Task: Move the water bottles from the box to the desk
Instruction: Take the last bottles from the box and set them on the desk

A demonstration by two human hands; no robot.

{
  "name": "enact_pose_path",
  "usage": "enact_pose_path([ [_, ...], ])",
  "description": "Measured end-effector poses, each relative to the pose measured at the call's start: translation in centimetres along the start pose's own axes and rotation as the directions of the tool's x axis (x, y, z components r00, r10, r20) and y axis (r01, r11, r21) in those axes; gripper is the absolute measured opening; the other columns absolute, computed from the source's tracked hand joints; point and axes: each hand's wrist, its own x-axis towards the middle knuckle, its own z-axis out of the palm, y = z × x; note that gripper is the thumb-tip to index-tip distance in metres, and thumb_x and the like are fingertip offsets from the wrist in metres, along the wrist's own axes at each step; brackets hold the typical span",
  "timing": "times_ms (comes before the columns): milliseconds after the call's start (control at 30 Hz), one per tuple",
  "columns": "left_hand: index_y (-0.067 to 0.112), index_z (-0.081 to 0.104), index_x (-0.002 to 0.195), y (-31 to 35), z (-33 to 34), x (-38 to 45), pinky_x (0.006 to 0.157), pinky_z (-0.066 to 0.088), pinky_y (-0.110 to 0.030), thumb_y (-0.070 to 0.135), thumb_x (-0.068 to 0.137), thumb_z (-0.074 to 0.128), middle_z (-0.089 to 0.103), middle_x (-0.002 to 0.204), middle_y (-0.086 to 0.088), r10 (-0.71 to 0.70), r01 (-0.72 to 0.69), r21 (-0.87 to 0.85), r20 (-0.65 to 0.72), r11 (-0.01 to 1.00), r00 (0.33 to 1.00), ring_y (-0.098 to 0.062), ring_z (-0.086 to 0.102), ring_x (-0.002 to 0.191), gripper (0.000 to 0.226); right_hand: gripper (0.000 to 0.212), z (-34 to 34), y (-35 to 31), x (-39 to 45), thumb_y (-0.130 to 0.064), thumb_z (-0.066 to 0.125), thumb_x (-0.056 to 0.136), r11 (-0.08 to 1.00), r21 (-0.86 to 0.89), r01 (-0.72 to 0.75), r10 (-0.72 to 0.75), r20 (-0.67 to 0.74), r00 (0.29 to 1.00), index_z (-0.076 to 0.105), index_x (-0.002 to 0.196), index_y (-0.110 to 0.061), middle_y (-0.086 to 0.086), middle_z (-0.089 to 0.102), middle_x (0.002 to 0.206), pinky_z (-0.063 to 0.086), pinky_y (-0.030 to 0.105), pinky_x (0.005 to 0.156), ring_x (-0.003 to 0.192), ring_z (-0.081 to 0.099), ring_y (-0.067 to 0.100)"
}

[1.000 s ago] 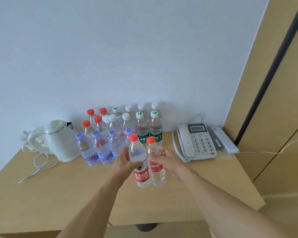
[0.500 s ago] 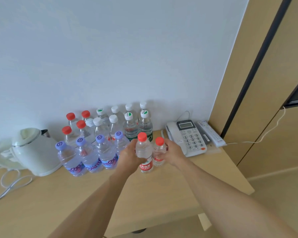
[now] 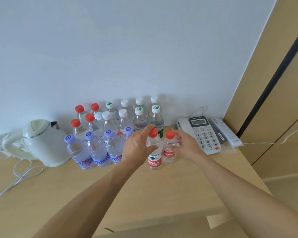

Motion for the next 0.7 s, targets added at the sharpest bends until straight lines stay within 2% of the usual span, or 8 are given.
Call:
enact_pose_path([
  [100,0.022,0.055,0.126,0.5,-0.4,0.8,0.067,0.041,-0.031,0.030,0.079,0.082,0.051,0.094,0.012,0.003,-0.002,0.074,-0.012,0.997,1.000,-0.018,0.053,0.090,0.055,0.053,-0.4,-0.7,0.1,-0.022,0.087,0.072,0.993,-0.065,0.095,-0.098,-0.037,0.995,0.062,0.118,-0.026,-0.003,0.067,0.109,0.046,0.028,0.084,0.097,0.060,0.016],
  [200,0.021,0.053,0.117,0.5,-0.4,2.0,0.063,0.038,-0.032,0.029,0.080,0.080,0.055,0.089,0.007,-0.039,0.040,0.118,-0.014,0.992,0.999,-0.021,0.051,0.080,0.047,0.051,-0.5,-1.1,0.1,-0.021,0.086,0.074,0.985,-0.090,0.150,-0.152,-0.020,0.988,0.064,0.120,-0.021,-0.004,0.065,0.102,0.042,0.026,0.080,0.094,0.058,0.014],
  [300,0.017,0.051,0.109,0.2,-0.5,3.4,0.060,0.034,-0.032,0.020,0.080,0.080,0.058,0.080,0.001,-0.065,0.066,0.092,-0.007,0.994,0.998,-0.027,0.053,0.075,0.041,0.051,-0.4,-1.1,0.1,-0.019,0.086,0.076,0.979,-0.115,0.168,-0.174,-0.040,0.984,0.065,0.122,-0.018,-0.010,0.060,0.094,0.038,0.025,0.079,0.093,0.056,0.013],
  [400,0.012,0.049,0.106,-0.2,-0.6,4.5,0.060,0.038,-0.034,0.015,0.079,0.082,0.062,0.084,-0.007,-0.079,0.079,0.070,0.000,0.994,0.997,-0.030,0.055,0.073,0.042,0.049,-0.4,-1.1,0.2,-0.019,0.086,0.076,0.978,-0.111,0.175,-0.181,-0.055,0.982,0.066,0.121,-0.019,-0.006,0.065,0.100,0.042,0.027,0.082,0.096,0.058,0.014],
  [467,0.012,0.049,0.104,-0.3,-0.5,5.1,0.062,0.043,-0.036,0.015,0.078,0.082,0.065,0.089,-0.009,-0.091,0.091,0.061,0.002,0.994,0.996,-0.031,0.057,0.075,0.042,0.048,-0.4,-1.1,0.2,-0.018,0.085,0.076,0.979,-0.105,0.176,-0.182,-0.059,0.981,0.067,0.120,-0.020,-0.010,0.062,0.094,0.039,0.025,0.079,0.093,0.057,0.012],
  [567,0.014,0.046,0.101,0.1,-0.5,5.5,0.063,0.036,-0.033,0.015,0.079,0.082,0.062,0.087,-0.006,-0.097,0.095,0.085,0.019,0.992,0.995,-0.029,0.052,0.074,0.042,0.049,-0.4,-1.3,0.4,-0.016,0.085,0.076,0.978,-0.116,0.172,-0.180,-0.071,0.981,0.067,0.121,-0.021,-0.016,0.059,0.089,0.038,0.023,0.077,0.091,0.057,0.012],
  [700,0.014,0.044,0.101,0.3,-0.8,5.6,0.064,0.036,-0.032,0.020,0.078,0.085,0.055,0.083,-0.004,-0.113,0.106,0.136,0.038,0.985,0.993,-0.027,0.051,0.075,0.046,0.042,-0.2,-2.1,1.5,-0.012,0.083,0.077,0.978,-0.121,0.171,-0.180,-0.068,0.981,0.068,0.116,-0.015,-0.022,0.050,0.078,0.032,0.007,0.066,0.085,0.052,0.011],
])
